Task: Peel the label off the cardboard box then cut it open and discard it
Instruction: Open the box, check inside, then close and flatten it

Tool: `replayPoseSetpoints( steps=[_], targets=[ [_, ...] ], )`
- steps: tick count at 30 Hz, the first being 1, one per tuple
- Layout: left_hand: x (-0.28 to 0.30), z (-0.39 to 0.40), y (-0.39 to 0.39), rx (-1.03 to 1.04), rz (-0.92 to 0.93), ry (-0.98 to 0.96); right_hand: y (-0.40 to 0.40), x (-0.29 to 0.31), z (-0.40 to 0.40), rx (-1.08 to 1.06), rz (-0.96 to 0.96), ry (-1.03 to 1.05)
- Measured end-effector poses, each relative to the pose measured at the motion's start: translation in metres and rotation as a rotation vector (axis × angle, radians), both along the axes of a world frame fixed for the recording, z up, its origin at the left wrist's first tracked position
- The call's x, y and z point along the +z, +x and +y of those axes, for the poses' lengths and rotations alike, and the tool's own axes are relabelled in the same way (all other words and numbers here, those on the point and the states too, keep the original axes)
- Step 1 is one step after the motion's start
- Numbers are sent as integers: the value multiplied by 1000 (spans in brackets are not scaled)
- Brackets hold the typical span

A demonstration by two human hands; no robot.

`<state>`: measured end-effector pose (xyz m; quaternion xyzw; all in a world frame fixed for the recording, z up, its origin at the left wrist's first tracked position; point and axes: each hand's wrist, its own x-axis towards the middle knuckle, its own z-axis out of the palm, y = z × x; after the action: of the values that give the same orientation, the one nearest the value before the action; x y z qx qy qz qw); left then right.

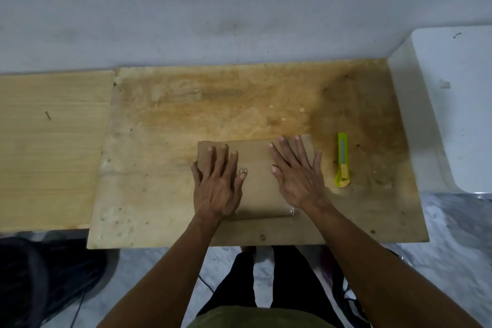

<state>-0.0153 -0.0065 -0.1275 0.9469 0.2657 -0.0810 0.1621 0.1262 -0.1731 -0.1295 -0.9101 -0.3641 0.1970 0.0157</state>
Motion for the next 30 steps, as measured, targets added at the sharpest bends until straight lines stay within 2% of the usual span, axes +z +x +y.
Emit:
replayPoseSetpoints(
  steps=[4,8,12,14,18,20,23,25,27,30],
  targets=[
    [-12,-4,3,50,31,-12,-1,-14,2,-37,-51,28],
    [-15,-7,-1,135,-23,9,-5,-14,3,-95,-88,56],
    [-5,-10,0,417,-22,4,-13,-7,-2,-388,-93,132],
    [-4,-12,1,486,-8,-11,-17,-2,-4,-533,-62,209],
    [0,-14,6,466,-50,51,-20,12,0,-615,-6,463],
    [5,-15,9,430,-93,81,-25,23,4,-558,-1,575],
    [9,-19,12,306,-193,85,-39,30,8,-476,69,626],
    [10,-23,13,235,-267,25,-44,29,9,-471,118,635],
    [12,-24,15,251,-321,-116,-43,25,7,-438,146,643],
    [11,-22,15,185,-323,-221,-39,18,7,-418,173,640]
  ],
)
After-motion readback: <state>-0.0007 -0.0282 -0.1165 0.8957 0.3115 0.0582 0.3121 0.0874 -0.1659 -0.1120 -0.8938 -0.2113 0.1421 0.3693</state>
